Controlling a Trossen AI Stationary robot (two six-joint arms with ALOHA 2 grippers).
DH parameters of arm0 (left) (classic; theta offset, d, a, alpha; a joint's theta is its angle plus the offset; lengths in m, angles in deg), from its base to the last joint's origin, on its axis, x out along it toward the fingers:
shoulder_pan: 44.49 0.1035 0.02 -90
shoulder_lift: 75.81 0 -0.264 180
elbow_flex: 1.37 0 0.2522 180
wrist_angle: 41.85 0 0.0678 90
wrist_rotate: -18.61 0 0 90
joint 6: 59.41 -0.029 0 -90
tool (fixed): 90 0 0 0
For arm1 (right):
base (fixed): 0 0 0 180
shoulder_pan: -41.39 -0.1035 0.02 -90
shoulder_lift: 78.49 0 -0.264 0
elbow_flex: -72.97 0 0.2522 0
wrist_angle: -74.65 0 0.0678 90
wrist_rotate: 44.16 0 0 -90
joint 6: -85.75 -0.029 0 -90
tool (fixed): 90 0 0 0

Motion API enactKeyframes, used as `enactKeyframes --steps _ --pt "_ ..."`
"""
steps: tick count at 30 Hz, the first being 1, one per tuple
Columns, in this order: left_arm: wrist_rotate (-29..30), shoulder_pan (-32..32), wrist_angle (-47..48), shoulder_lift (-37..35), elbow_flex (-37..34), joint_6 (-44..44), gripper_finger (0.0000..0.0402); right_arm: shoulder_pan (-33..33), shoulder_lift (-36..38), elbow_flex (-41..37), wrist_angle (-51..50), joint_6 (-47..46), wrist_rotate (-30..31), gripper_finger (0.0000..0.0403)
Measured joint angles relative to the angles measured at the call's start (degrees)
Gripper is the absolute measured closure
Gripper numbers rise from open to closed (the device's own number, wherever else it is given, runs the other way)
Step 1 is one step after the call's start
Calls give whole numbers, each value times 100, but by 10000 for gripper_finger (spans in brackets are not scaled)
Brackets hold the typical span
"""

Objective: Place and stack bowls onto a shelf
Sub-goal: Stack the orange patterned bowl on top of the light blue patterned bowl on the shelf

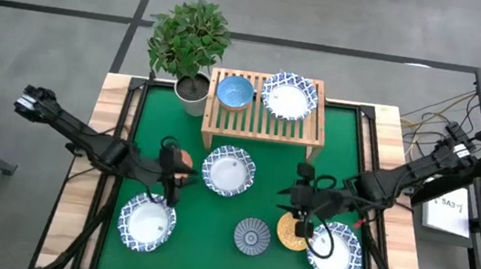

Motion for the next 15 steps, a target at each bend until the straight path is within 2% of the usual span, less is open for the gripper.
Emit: enactKeyframes --steps 4,7,12,15 --pt "-714 11 1129 478 185 1300 288 -48 53 -367 356 -2 -2 258" --pt "-928 -4 2110 908 609 1546 288 -37 88 -578 559 23 19 257" --pt "-894 -33 3627 1672 1374 769 288 -37 156 -727 614 34 200 261" --pt "-818 -35 4079 2065 1601 9 288 -37 176 -804 680 20 212 261"
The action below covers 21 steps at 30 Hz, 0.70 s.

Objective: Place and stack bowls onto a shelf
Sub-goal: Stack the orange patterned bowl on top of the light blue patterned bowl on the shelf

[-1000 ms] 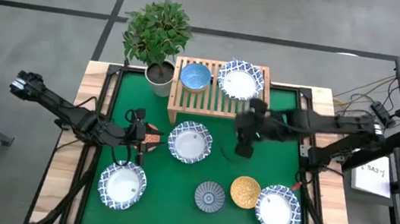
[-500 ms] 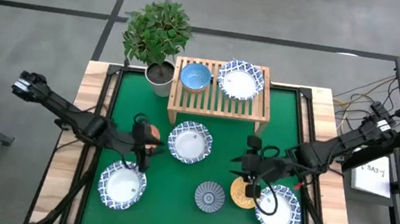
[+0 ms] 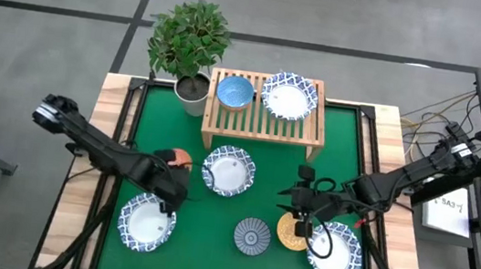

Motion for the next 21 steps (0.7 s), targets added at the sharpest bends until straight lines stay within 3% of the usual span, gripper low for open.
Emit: enactKeyframes --steps 5,15,21 --pt "37 16 51 323 -40 -774 288 -1 0 -117 77 -41 -1 260" --pt "72 63 -49 292 -457 -209 288 0 -4 -169 60 1 0 262" --pt "94 121 -769 292 -786 -171 288 -1 -4 -169 60 3 0 266"
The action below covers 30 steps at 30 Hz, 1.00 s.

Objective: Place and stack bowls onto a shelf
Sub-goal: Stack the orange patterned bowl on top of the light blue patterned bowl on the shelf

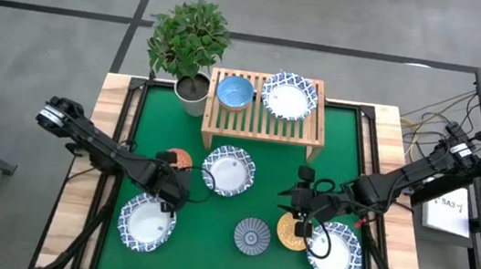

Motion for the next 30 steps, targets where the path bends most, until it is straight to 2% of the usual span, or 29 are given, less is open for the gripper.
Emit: enactKeyframes --steps 6,15,23,30 --pt "127 32 -207 7 -142 108 304 -1 -2 -1 0 -4 0 266" --pt "99 32 -207 13 -155 116 394 -2 -2 -1 -4 -4 0 266" --pt "-39 26 -66 15 -59 125 399 -4 -4 1 -11 -7 -2 266" --pt "-28 -26 817 15 764 -60 400 -4 -4 -1 -54 -4 -7 266"
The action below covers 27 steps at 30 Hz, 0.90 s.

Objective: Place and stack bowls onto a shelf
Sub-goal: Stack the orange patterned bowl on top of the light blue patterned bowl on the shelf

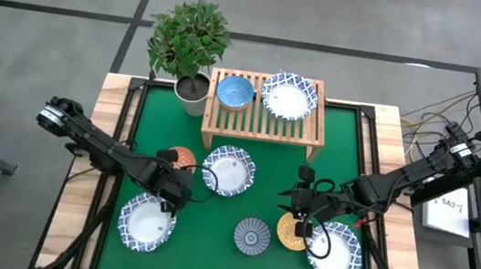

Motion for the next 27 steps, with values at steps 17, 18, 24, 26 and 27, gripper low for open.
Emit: enactKeyframes --steps 17,18,24,26,27 --pt "332 357 1566 0 2936 -1949 401 -13 -2 -7 -5 216 -13 266" --pt "330 441 1562 0 3045 -2093 401 -13 -2 -7 -5 219 -13 266" --pt "581 1090 1617 69 3550 -3019 401 -11 -2 -7 -134 211 -13 266" --pt "636 1328 1652 176 3717 -3387 401 -11 -2 -7 -214 157 -6 266" --pt "636 1432 1654 238 3809 -3574 401 -11 -2 -7 -228 141 -1 266"
